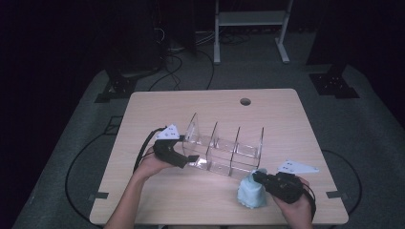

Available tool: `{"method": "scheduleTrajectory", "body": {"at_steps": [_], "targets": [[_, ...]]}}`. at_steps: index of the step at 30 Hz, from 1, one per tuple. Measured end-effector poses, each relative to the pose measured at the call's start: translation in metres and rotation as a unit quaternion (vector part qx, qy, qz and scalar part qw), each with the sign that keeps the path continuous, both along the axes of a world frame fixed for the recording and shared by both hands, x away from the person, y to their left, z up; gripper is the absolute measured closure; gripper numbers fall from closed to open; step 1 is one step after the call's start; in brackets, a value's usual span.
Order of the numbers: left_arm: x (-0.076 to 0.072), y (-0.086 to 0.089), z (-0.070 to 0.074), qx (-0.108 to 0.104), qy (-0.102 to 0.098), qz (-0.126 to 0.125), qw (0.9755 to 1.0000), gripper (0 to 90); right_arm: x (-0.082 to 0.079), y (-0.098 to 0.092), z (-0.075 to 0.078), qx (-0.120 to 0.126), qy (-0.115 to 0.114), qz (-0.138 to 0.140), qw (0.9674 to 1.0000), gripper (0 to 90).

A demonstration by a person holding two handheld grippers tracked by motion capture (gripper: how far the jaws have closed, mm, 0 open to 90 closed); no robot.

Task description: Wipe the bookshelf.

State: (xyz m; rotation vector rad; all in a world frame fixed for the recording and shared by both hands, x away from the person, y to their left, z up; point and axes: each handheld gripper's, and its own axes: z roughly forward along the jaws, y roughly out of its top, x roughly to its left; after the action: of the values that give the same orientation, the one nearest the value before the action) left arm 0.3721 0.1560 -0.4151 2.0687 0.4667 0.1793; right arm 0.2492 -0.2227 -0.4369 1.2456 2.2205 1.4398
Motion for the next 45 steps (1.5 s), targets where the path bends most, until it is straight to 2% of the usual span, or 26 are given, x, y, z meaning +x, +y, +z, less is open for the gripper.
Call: {"method": "scheduleTrajectory", "body": {"at_steps": [1,4,7,10,15,19,20,21,24,26,27,31,36,38,40,41,43,44,45], "targets": [[-0.002,-0.001,0.0,-0.002,-0.001,-0.006,1.0,10.5,0.003,-0.008,0.0,0.001,0.001,-0.009,1.0,83.4],[-0.006,-0.004,-0.001,-0.001,-0.004,-0.023,0.9997,12.3,0.006,-0.014,0.0,0.003,0.002,-0.019,0.9998,83.4],[-0.005,-0.008,-0.004,0.005,-0.005,-0.017,0.9998,11.3,0.012,-0.025,0.0,0.008,0.006,-0.032,0.9994,83.3],[-0.002,-0.011,-0.007,0.008,-0.006,-0.009,0.9999,10.9,0.014,-0.027,0.0,0.008,0.005,-0.035,0.9994,83.3],[0.001,-0.015,-0.008,-0.005,-0.014,0.001,0.9999,11.4,0.017,-0.029,-0.001,0.009,0.006,-0.035,0.9993,83.3],[0.002,-0.014,-0.008,-0.005,-0.006,0.0,1.0,16.8,0.023,-0.033,0.0,0.008,0.007,-0.041,0.9991,83.3],[0.001,-0.013,-0.008,-0.001,-0.007,-0.004,1.0,23.4,0.028,-0.037,0.0,0.009,0.007,-0.046,0.9989,83.3],[0.0,-0.013,-0.007,0.001,-0.003,-0.009,1.0,23.4,0.028,-0.037,0.0,0.009,0.007,-0.046,0.9989,83.3],[-0.004,-0.015,-0.006,0.009,-0.01,-0.021,0.9997,26.3,0.033,-0.042,-0.001,0.014,0.007,-0.053,0.9985,83.4],[-0.006,-0.017,-0.006,0.005,-0.015,-0.019,0.9997,26.0,0.036,-0.045,-0.002,0.018,0.007,-0.055,0.9983,83.3],[-0.006,-0.019,-0.006,0.007,-0.021,-0.01,0.9997,19.4,0.037,-0.047,-0.003,0.019,0.006,-0.056,0.9982,83.3],[-0.001,-0.025,-0.01,0.012,-0.023,0.004,0.9997,16.5,0.038,-0.048,-0.003,0.017,0.006,-0.055,0.9983,83.3],[0.002,-0.026,-0.01,-0.011,-0.028,0.011,0.9995,16.5,0.04,-0.049,-0.003,0.018,0.007,-0.054,0.9984,83.3],[0.002,-0.027,-0.009,-0.014,-0.028,0.012,0.9995,16.5,0.041,-0.049,-0.003,0.018,0.006,-0.055,0.9983,83.3],[0.003,-0.026,-0.009,-0.04,-0.008,-0.009,0.9991,20.7,0.043,-0.05,-0.003,0.021,0.009,-0.056,0.9982,83.3],[0.002,-0.028,-0.009,-0.044,-0.007,-0.015,0.9989,20.7,0.044,-0.05,-0.003,0.02,0.008,-0.056,0.9982,83.3],[0.001,-0.031,-0.01,-0.036,-0.008,-0.017,0.9992,23.7,0.045,-0.051,-0.003,0.02,0.007,-0.054,0.9983,83.3],[-0.001,-0.032,-0.011,-0.027,-0.017,-0.017,0.9993,23.7,0.045,-0.051,-0.003,0.02,0.007,-0.054,0.9983,83.3],[-0.002,-0.032,-0.011,-0.028,-0.019,-0.013,0.9993,24.8,0.045,-0.051,-0.003,0.021,0.007,-0.055,0.9983,83.3]]}}
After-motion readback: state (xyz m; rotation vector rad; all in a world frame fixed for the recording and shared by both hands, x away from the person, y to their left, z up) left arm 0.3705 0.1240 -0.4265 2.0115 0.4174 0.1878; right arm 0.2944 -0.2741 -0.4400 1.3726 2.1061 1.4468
